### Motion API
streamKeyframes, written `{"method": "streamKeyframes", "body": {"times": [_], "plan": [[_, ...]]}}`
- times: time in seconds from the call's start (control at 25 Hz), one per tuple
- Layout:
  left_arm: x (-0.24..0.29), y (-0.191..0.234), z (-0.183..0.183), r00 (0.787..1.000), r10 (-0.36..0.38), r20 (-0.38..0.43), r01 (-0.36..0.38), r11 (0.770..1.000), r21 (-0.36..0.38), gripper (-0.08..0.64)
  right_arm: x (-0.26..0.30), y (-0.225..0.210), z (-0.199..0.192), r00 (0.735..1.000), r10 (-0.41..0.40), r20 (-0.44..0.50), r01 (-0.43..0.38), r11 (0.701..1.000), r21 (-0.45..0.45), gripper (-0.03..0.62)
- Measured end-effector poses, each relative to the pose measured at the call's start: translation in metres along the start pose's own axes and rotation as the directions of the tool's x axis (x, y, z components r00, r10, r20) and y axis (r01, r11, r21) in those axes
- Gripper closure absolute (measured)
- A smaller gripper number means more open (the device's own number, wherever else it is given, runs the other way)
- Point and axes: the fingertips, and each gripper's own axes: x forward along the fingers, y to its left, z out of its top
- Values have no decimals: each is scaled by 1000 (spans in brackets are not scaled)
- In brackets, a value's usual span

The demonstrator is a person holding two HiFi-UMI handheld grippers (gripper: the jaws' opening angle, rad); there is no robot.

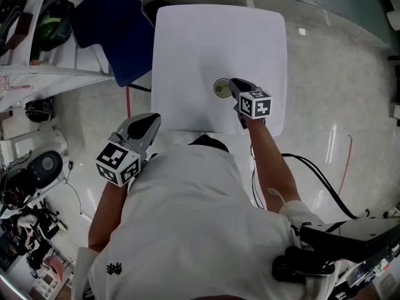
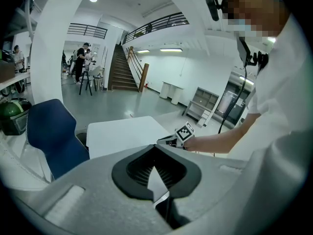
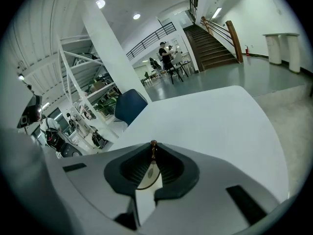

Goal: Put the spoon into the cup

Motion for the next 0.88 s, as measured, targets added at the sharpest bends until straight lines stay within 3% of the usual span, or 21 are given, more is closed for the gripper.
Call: {"method": "streamKeyframes", "body": {"times": [0.56, 0.88], "plan": [[-7, 4, -7, 1000, 2, 10, -2, 1000, -13, 552, 7, -9, -6, 1000, -28, 15, 28, 999, -33, 544], [-34, 4, -16, 999, 18, 30, -17, 999, -27, 552, -6, -10, -1, 997, -67, 39, 68, 997, -23, 434]]}}
